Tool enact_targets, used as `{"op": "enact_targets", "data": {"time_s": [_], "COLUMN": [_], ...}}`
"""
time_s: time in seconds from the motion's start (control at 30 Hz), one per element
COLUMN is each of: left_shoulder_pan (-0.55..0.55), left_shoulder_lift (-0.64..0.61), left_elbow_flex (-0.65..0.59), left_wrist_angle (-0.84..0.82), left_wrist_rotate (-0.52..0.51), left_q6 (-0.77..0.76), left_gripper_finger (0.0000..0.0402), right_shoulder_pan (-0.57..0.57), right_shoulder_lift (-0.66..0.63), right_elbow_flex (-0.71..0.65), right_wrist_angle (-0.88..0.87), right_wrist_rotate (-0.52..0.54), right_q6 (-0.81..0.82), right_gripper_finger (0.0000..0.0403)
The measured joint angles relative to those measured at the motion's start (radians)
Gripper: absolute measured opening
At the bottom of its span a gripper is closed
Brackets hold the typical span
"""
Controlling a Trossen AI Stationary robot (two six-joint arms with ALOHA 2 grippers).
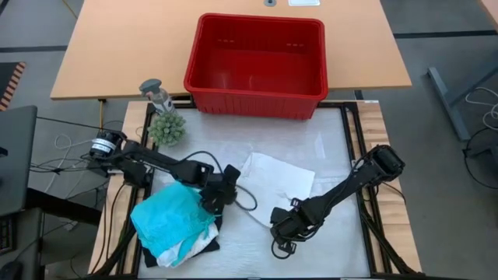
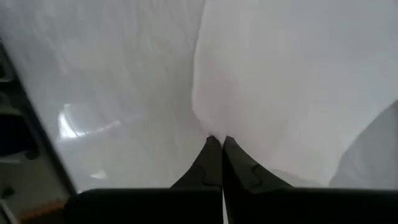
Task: Fold Laundry from Bin
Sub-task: Fold the white shorts
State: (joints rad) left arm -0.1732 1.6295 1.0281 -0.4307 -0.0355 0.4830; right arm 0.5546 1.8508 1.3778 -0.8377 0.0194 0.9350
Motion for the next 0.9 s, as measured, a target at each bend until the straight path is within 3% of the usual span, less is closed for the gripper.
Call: {"op": "enact_targets", "data": {"time_s": [0.17,0.5,0.9], "left_shoulder_pan": [0.051,0.098,0.227], "left_shoulder_lift": [-0.001,-0.001,-0.001], "left_elbow_flex": [0.084,0.17,0.186], "left_wrist_angle": [-0.091,-0.097,-0.08], "left_wrist_rotate": [0.083,0.11,0.112], "left_q6": [-0.045,-0.038,-0.035], "left_gripper_finger": [0.0,0.0,0.0], "right_shoulder_pan": [0.001,-0.004,-0.087], "right_shoulder_lift": [-0.051,-0.216,-0.245], "right_elbow_flex": [0.001,0.002,0.001], "right_wrist_angle": [-0.046,-0.19,-0.467], "right_wrist_rotate": [0.023,0.247,0.223], "right_q6": [0.11,0.357,0.604], "right_gripper_finger": [0.0017,0.0017,0.0017]}}
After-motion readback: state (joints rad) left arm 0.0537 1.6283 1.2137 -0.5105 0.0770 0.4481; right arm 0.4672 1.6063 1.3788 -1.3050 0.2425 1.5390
